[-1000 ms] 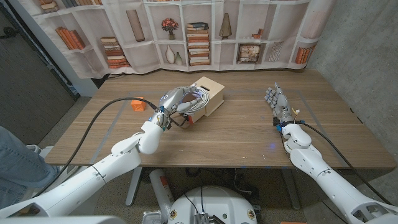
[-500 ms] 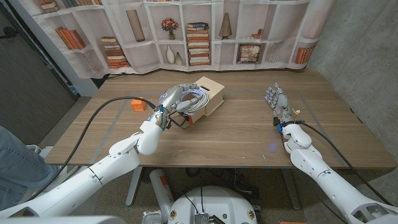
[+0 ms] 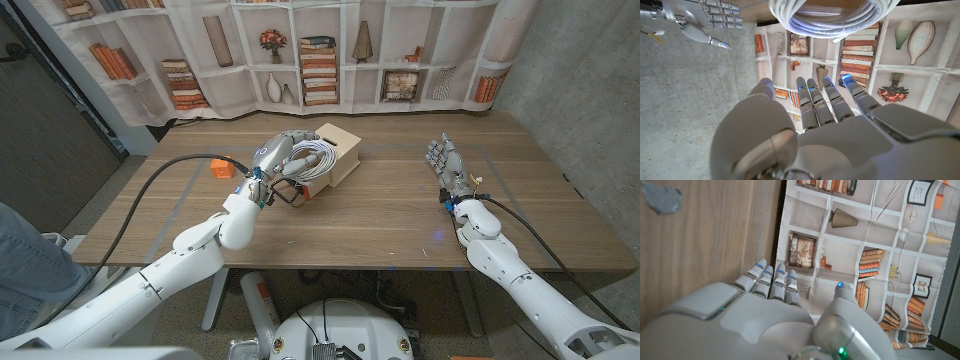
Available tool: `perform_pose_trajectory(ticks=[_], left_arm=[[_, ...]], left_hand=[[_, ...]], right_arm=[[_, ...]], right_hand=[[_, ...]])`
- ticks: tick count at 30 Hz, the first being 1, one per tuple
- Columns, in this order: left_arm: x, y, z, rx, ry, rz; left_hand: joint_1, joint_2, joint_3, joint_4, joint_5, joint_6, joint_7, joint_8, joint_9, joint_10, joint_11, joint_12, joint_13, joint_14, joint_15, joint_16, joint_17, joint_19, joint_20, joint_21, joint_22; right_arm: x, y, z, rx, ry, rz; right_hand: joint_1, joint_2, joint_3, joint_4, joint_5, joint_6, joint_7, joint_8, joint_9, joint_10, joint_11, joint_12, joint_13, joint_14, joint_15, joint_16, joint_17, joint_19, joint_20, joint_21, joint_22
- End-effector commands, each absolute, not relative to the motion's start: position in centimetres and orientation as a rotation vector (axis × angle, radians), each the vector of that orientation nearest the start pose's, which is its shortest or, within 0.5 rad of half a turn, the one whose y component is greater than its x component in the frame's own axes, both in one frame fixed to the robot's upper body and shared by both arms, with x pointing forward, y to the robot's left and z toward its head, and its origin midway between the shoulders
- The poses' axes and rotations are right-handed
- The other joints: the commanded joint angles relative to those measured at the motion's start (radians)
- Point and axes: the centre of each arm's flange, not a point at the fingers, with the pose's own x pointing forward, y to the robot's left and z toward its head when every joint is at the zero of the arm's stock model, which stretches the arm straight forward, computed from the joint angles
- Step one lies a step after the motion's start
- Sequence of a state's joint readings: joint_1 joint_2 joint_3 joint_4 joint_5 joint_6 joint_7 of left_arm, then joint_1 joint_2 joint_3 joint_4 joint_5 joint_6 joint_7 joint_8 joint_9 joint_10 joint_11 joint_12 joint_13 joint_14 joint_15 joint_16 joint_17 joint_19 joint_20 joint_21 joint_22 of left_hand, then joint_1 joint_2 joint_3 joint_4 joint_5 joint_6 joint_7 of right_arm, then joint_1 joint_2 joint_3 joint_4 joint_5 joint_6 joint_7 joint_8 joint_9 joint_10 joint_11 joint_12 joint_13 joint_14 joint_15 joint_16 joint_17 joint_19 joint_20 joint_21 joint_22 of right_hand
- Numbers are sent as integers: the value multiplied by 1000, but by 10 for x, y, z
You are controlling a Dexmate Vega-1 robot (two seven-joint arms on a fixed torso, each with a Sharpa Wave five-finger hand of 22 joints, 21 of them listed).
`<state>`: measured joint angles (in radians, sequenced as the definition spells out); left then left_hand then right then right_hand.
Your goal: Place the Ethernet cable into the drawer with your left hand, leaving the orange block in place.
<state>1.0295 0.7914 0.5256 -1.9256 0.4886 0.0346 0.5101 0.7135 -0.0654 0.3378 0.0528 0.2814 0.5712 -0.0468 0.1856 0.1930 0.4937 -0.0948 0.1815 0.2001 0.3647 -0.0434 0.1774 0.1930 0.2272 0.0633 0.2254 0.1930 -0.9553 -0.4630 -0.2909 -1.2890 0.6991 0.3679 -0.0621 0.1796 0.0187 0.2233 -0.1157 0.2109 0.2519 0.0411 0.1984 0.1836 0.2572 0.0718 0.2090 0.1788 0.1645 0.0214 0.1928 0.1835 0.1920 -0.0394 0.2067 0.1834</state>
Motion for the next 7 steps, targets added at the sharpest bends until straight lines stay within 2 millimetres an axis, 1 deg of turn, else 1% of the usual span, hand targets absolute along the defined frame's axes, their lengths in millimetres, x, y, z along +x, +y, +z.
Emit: perform_pose_trajectory(ticks=[1,7], left_arm=[[512,196,-7,1074,-1026,170],[510,199,-6,1072,-1023,171]], left_hand=[[-9,4,-1,6,5,-10,-2,4,5,-13,1,0,3,-9,-13,3,2,-8,9,-3,3],[-11,4,-2,8,7,-18,-3,4,5,-24,0,0,3,-21,-14,2,2,-15,15,-6,4]], right_arm=[[640,-320,-78,197,-581,56],[638,-317,-75,190,-585,57]], right_hand=[[4,11,0,-1,-2,7,3,-3,3,11,0,2,5,10,-3,-2,5,9,-25,-1,3],[5,11,0,-1,-2,8,3,-3,3,11,-1,2,5,9,-1,-2,5,9,-24,-1,3]])
